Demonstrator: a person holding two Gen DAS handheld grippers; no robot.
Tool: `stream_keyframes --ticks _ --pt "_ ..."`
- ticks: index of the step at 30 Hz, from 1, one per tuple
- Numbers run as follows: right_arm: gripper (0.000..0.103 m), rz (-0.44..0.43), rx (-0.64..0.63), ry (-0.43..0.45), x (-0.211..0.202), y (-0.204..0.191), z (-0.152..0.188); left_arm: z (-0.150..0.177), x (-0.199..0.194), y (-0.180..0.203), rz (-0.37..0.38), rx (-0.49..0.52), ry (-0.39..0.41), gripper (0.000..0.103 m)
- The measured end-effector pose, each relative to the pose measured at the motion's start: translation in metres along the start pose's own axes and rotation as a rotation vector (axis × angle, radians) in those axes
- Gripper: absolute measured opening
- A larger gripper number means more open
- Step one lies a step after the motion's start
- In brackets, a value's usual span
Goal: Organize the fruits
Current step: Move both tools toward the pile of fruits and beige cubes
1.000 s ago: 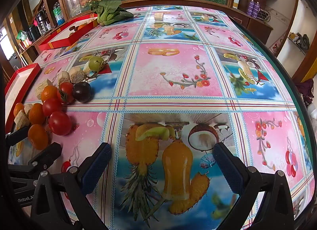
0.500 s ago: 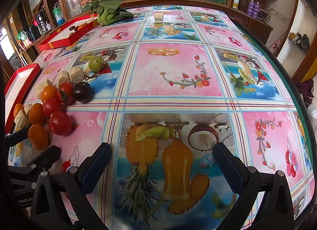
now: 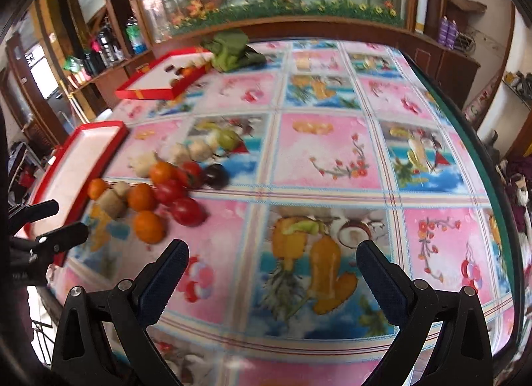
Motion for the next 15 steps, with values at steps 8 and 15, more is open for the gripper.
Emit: stream_keyframes --ticks 8,15 --pt "0.101 -0.038 -0.187 0.013 -0.009 -0.053 0.001 0.012 0.001 -0.020 0.015 -0.080 -0.046 0.103" --pt "0.098 -0.090 -0.249 0.002 -0.007 -0.072 0.010 0.025 0.004 -0.033 -0.006 -0.130 -0.064 0.103"
Point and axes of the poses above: each gripper's, at about its wrist camera, not at the fingertips, and x roughly the way its jaws point, y to its right, z to its underside, the point moved 10 cm from there along x, roughly the way its jaws point, and after that the axes turned 2 degrees about -y, right-handed, at the moved point
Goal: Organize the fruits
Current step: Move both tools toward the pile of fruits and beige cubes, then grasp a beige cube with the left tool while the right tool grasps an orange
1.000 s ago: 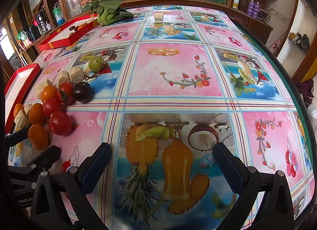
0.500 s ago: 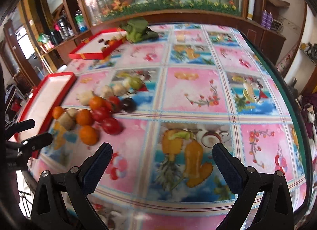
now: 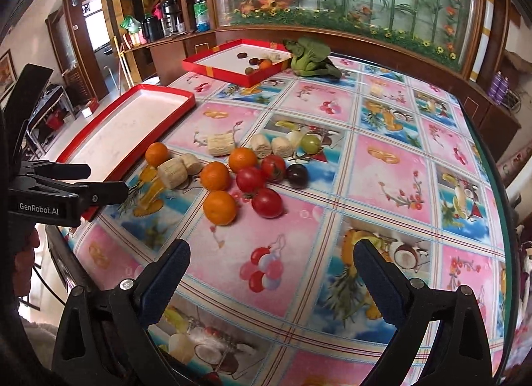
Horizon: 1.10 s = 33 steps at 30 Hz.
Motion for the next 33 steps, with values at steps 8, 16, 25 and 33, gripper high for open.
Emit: stream_keyframes --ticks 8,16,25,33 --pt "0.095 -0.043 -0.001 -0.022 0.010 -0.009 0.003 -0.020 0.010 0.007 -0.043 0.050 0.008 0.103" --pt "0.090 -0.036 -0.006 -0.034 0.011 -0.008 0.001 -0.033 0.021 0.022 -0.025 0.105 -0.001 0.099" --pt "0.081 -0.028 0.047 -0.058 0.016 -0.010 -0.002 -0.034 0.035 0.030 0.055 0.158 -0.059 0.079" --pt "0.073 -0.055 0.109 -0.101 0.029 -0.021 -0.003 -0.036 0.048 0.025 0.095 0.182 -0.094 0.068"
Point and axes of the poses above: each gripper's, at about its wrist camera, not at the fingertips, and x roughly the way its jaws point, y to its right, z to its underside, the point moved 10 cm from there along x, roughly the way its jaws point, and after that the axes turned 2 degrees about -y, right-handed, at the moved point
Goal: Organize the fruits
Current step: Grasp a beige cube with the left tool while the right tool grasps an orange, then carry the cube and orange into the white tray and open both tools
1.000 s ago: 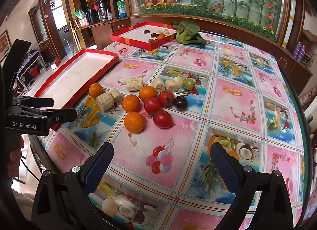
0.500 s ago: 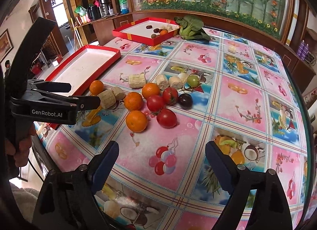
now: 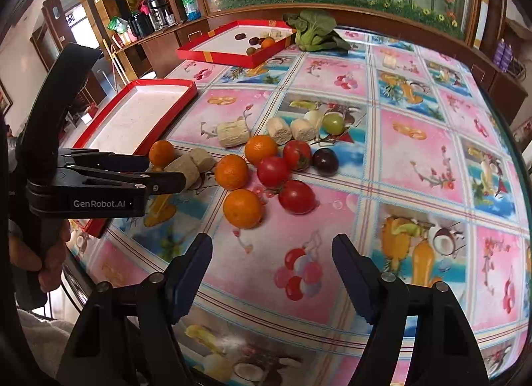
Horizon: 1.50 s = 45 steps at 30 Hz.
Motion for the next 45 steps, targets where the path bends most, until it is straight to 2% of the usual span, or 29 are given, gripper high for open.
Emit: stream_keyframes --ticks 4,6,9,11,13,14,16,18,23,25,36,41,45 --pt "0.068 -0.023 0.038 -0.035 0.013 -0.003 -0.001 -0.001 0.004 -0.001 0.011 0.012 -0.006 0.067" --pt "0.065 -0.030 0.056 -0.054 0.019 -0.005 -0.002 -0.002 0.007 -0.001 0.016 0.017 -0.011 0.064" --pt "0.065 -0.043 0.071 -0.067 0.025 -0.009 -0.004 -0.001 0.010 0.000 0.023 0.027 -0.021 0.062" --pt "0.063 -0.050 0.076 -0.073 0.029 -0.011 -0.006 0.000 0.012 0.000 0.028 0.031 -0.028 0.056" --pt "0.062 -0.053 0.078 -0.079 0.033 -0.014 -0.007 0.002 0.016 -0.001 0.030 0.033 -0.043 0.043" --pt "0.062 -0.055 0.077 -0.083 0.035 -0.015 -0.008 0.002 0.018 -0.002 0.032 0.034 -0.050 0.042" --pt "0.057 -0.053 0.077 -0.091 0.040 -0.016 -0.009 0.002 0.021 0.000 0.041 0.042 -0.058 0.033" --pt "0.048 -0.061 0.085 -0.106 0.045 -0.018 -0.010 0.002 0.021 0.002 0.033 0.060 -0.056 0.033" --pt "0.045 -0.046 0.085 -0.137 0.061 -0.019 -0.013 0.000 0.022 0.002 0.040 0.070 -0.054 0.033" --pt "0.037 -0.043 0.090 -0.150 0.067 -0.019 -0.014 0.000 0.021 0.003 0.039 0.077 -0.054 0.032" --pt "0.035 -0.075 0.097 -0.127 0.056 -0.029 -0.020 0.004 -0.005 -0.006 0.095 0.059 -0.037 0.032" --pt "0.035 -0.108 0.065 -0.104 0.042 -0.046 -0.027 0.011 -0.030 -0.025 0.129 0.017 -0.021 0.032" --pt "0.035 -0.141 0.016 -0.095 0.035 -0.069 -0.033 0.023 -0.045 -0.048 0.116 -0.001 -0.023 0.033"
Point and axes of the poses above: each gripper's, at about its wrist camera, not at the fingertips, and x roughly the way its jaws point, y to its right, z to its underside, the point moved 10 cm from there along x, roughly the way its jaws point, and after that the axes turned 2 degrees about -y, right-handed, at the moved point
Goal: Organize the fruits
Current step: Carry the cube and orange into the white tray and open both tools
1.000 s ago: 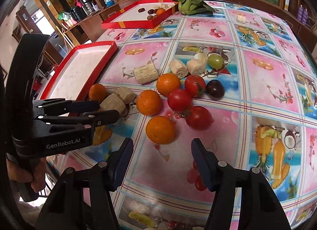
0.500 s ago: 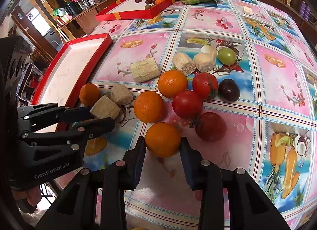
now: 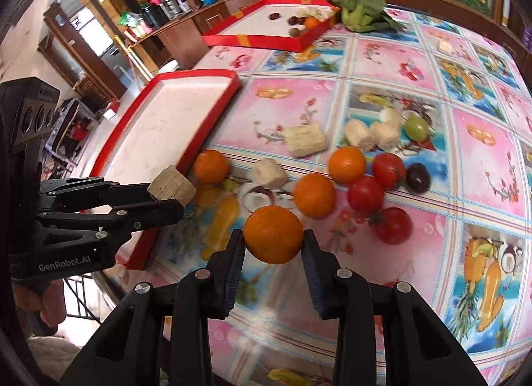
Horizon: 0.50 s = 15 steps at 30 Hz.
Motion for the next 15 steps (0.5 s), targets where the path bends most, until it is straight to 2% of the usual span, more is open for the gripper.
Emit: stream_keyframes --ticks 8,15 --pt "0.035 -0.081 -0.129 -0.030 0.008 -0.059 -0.005 0.026 -0.020 -0.070 -0.073 -0.097 -0.014 0.033" --pt "0.035 -0.160 -0.244 -0.079 0.025 -0.119 -0.005 0.049 -0.016 -0.096 -0.070 -0.161 -0.044 0.033"
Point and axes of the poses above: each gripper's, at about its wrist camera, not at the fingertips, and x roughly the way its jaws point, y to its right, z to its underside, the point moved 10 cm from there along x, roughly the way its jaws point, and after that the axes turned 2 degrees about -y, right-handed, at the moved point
